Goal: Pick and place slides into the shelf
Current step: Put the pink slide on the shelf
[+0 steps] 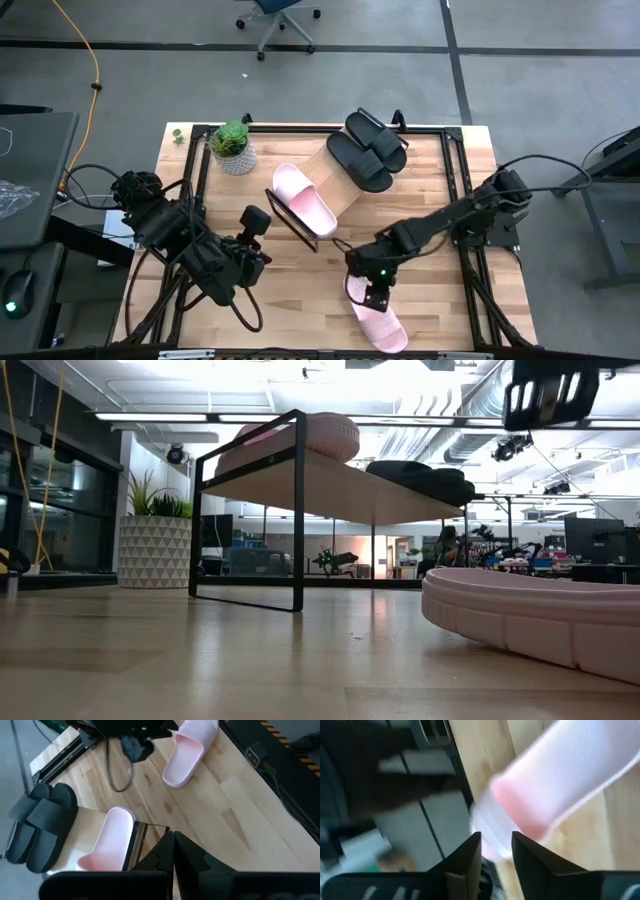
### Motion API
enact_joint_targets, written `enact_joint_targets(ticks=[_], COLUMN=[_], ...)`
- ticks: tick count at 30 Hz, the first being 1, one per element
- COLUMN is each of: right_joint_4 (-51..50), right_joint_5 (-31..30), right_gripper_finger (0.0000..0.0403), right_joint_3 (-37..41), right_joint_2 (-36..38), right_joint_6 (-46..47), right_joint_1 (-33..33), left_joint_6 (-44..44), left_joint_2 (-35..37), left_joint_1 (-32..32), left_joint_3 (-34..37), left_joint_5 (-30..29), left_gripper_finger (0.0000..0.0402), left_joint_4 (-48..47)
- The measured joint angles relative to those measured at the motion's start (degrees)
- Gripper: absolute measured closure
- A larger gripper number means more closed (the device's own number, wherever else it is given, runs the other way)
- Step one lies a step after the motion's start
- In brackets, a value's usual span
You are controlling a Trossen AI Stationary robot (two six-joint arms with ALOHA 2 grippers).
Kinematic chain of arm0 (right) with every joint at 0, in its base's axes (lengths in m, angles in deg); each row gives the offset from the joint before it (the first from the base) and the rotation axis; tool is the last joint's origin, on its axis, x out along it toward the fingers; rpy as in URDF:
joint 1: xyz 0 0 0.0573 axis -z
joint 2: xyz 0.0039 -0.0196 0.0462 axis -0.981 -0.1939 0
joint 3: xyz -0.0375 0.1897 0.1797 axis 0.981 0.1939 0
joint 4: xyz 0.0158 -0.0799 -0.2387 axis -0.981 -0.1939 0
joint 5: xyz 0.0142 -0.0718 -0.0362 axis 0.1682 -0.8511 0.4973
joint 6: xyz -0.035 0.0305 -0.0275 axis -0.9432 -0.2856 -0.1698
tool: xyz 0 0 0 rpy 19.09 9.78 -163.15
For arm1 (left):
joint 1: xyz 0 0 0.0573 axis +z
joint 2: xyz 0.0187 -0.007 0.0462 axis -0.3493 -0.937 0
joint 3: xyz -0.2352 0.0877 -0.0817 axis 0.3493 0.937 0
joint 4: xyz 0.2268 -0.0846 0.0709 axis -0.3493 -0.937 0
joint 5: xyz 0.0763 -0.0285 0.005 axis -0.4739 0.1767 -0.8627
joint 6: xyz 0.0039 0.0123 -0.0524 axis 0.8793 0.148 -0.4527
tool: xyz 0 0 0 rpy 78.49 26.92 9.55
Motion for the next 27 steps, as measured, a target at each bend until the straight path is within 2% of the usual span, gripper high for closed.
enact_joint_targets(ticks=[7,9,17,22,27], right_joint_4=[-3.9,-4.0,-2.0,1.5,3.7], right_joint_5=[12.2,13.6,14.0,12.8,13.1], right_gripper_finger=[0.0249,0.0238,0.0234,0.0234,0.0234], right_joint_3=[0.0,0.0,0.0,0.0,0.0], right_joint_2=[-6.3,-7.8,-10.9,-12.3,-13.9], right_joint_6=[-17.7,-21.8,-33.3,-34.3,-34.3], right_joint_1=[2.4,2.1,0.2,0.2,0.2], left_joint_6=[-7.0,-9.3,-17.3,-20.7,-21.0], left_joint_2=[0.0,0.0,0.0,-0.1,-0.1], left_joint_1=[0.0,0.0,0.0,0.0,0.0], left_joint_3=[0.0,0.1,4.6,9.2,11.1], left_joint_5=[-0.5,-0.5,-2.1,-1.6,1.5], left_gripper_finger=[0.0401,0.0401,0.0401,0.0401,0.0401], left_joint_4=[0.0,0.0,0.0,0.0,0.0])
